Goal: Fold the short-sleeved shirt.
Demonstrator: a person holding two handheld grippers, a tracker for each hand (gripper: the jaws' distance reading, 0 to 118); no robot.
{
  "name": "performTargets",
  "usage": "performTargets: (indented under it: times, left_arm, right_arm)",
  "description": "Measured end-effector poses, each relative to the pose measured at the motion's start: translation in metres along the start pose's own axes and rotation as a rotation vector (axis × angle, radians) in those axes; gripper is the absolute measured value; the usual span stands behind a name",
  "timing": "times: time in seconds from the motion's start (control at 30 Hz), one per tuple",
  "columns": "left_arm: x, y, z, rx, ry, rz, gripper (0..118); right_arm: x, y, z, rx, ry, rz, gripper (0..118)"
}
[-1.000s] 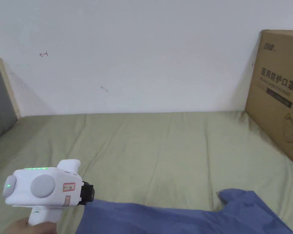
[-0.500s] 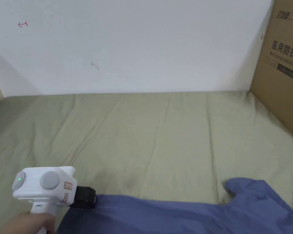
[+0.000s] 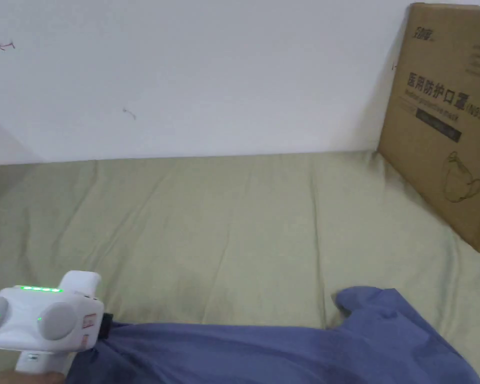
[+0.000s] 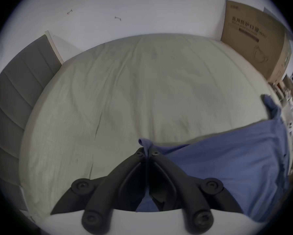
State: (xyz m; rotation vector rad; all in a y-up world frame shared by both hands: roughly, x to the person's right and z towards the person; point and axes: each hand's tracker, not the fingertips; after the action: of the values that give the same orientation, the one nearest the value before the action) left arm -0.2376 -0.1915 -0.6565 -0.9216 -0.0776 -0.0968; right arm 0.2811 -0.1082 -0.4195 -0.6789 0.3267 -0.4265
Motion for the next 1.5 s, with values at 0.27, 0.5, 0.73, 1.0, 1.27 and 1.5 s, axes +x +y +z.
performTargets:
  times: [0.27,0.5,0.73,1.0,1.27,1.5]
  left_arm:
    - [-0.01,-0.003,0.039,0.045,-0.043,0.034,1]
    - [-0.02,-0.016,0.049,0.011,-0.038,0.042,1]
    - [-0.02,-0.025,0.046,-0.023,-0.032,0.023,1]
    - [-0.02,-0.03,0.051,-0.039,-0.026,0.004,1]
    - [-0.022,-0.026,0.091,-0.002,-0.034,0.029,1]
    - [-0.027,0.02,0.187,0.198,-0.075,0.127,1]
  right_arm:
    - [0.094,0.147,-0.108,-0.169,-0.171,-0.146,74]
    - [0.153,0.148,-0.193,-0.52,-0.538,-0.027,108]
    - [0.165,0.124,-0.197,-0.552,-0.577,-0.028,108]
    - [0.133,0.115,-0.196,-0.566,-0.53,0.101,0]
    - [0.072,0.134,-0.138,-0.405,-0.4,0.237,0]
    - [0.026,0.193,-0.057,-0.189,-0.37,0.226,0]
